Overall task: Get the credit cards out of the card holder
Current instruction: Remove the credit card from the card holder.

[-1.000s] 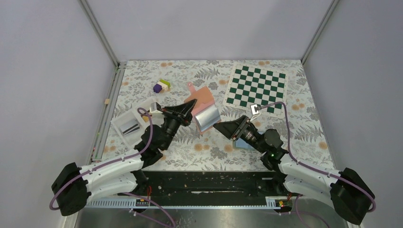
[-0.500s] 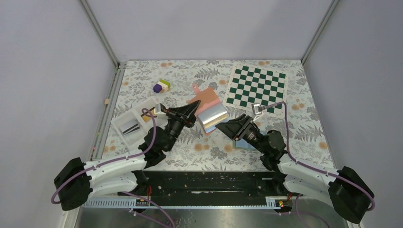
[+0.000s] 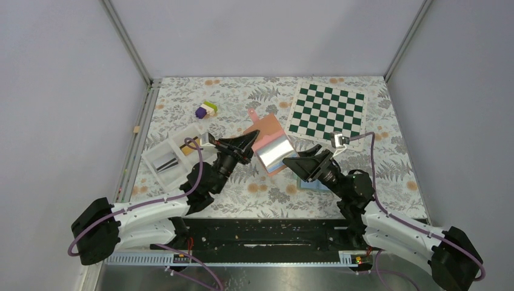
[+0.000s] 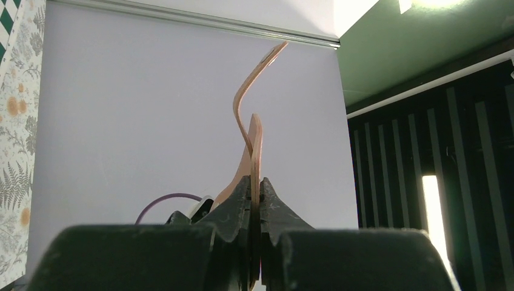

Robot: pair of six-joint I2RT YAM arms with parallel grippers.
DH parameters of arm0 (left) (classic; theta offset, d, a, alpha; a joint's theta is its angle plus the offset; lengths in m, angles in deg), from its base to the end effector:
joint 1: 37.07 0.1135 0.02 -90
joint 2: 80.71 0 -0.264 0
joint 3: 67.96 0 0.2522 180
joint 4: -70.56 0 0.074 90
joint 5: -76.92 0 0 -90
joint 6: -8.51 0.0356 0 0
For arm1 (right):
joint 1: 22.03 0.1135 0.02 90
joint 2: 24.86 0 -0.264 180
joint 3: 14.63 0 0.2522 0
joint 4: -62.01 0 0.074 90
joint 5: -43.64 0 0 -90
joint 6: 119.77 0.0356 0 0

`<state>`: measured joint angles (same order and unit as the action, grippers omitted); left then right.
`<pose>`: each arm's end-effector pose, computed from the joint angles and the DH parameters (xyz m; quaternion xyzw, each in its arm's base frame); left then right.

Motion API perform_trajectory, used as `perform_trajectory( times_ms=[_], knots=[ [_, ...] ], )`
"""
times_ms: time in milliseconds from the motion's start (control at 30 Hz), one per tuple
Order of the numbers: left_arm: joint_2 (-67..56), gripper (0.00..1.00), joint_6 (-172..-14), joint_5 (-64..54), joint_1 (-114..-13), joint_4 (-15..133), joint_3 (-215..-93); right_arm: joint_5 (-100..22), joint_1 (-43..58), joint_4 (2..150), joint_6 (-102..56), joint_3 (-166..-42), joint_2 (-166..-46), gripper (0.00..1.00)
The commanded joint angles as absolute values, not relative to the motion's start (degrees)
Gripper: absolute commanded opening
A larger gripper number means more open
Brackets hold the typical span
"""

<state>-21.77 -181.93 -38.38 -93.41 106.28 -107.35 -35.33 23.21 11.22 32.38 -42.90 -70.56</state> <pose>0.1365 -0.1775 0.2848 -0.3823 0.4775 -0.7377 0.2858 0.1129 0.1235 0.2868 -0.0143 0.4795 0.7331 0.4821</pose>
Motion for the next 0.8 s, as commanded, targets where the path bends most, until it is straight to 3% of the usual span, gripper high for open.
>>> perform_trajectory(
  times_ms=[0, 267, 433, 767],
  knots=[
    [-22.35, 0.0, -182.03, -38.92, -93.7, 112.36, -106.9, -36.38, 23.24, 12.34, 29.93, -44.71, -68.08, 0.69],
    [-22.43, 0.0, -182.56, -39.4, -93.92, 112.33, -106.69, -34.62, 23.24, 13.84, 28.23, -46.89, -68.15, 0.53],
    [-22.52, 0.0, -182.65, -39.44, -94.02, 112.35, -106.53, -34.96, 23.24, 12.56, 28.73, -46.85, -69.12, 0.34],
    [-21.42, 0.0, -183.09, -39.08, -94.54, 114.19, -106.57, -35.48, 23.24, 12.32, 28.58, -47.03, -69.25, 0.25]
  ],
)
